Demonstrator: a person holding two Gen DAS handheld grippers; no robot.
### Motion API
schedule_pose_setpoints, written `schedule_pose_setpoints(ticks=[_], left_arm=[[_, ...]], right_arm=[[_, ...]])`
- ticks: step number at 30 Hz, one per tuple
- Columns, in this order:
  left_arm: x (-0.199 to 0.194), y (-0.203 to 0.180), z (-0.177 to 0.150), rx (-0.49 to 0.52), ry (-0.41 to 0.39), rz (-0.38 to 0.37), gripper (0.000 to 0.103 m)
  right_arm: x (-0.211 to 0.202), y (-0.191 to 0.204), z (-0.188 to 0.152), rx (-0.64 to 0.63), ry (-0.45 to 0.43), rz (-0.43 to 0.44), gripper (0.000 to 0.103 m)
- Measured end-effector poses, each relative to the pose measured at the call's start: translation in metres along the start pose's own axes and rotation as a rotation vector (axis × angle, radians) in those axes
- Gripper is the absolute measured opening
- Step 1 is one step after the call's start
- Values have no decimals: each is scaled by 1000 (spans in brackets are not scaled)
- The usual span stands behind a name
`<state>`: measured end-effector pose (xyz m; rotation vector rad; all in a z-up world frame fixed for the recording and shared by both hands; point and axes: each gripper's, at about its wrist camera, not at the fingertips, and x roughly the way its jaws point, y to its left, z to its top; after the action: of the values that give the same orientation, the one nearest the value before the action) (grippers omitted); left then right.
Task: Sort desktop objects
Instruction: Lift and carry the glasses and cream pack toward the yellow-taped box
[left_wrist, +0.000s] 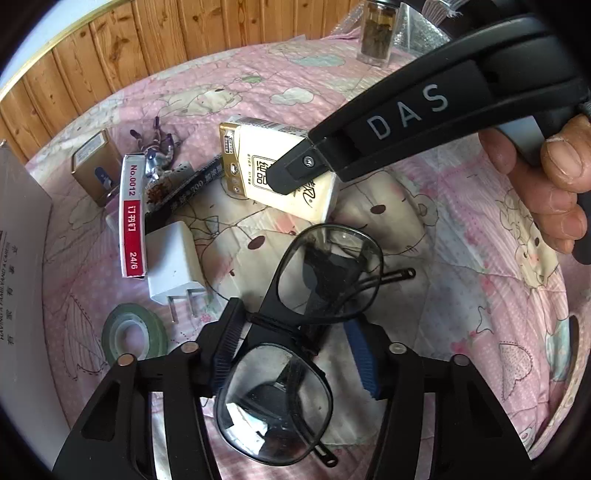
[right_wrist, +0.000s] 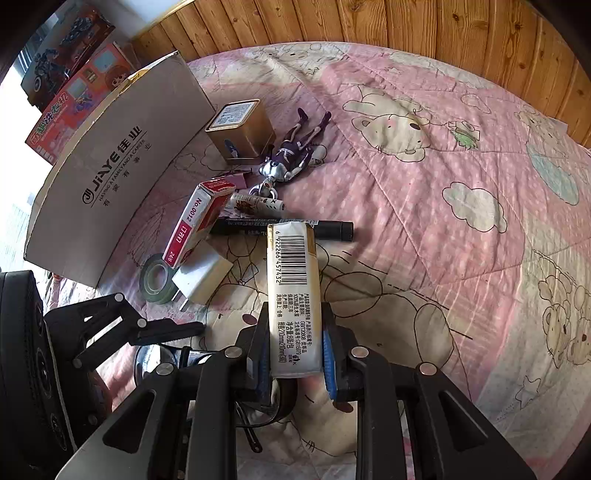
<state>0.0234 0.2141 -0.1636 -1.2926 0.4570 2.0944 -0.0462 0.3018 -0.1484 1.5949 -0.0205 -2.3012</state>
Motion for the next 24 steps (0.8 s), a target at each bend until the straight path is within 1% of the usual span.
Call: schedule_pose_setpoints(ticks=[1, 2, 9, 15, 21, 24], left_arm=[[-1, -1, 0, -2, 1, -9, 43], [-2, -2, 0, -9, 2, -13, 42], [-9, 0, 3, -86, 6, -30, 40], [-28, -2, 6, -116, -22, -13, 39], [-54, 5, 9, -164, -66, 4, 39], [-68, 14, 10, -203, -89, 15, 39]], right_arm=[[-1, -1, 0, 4, -4, -2, 24], [-4, -3, -1, 3, -8, -5, 24], [-19, -1, -1, 7, -39, -2, 24], [-36, -3, -1, 33, -89, -8, 24], [-51, -1, 2, 60, -134, -3, 24], [-59, 2, 3, 77, -157, -4, 24]])
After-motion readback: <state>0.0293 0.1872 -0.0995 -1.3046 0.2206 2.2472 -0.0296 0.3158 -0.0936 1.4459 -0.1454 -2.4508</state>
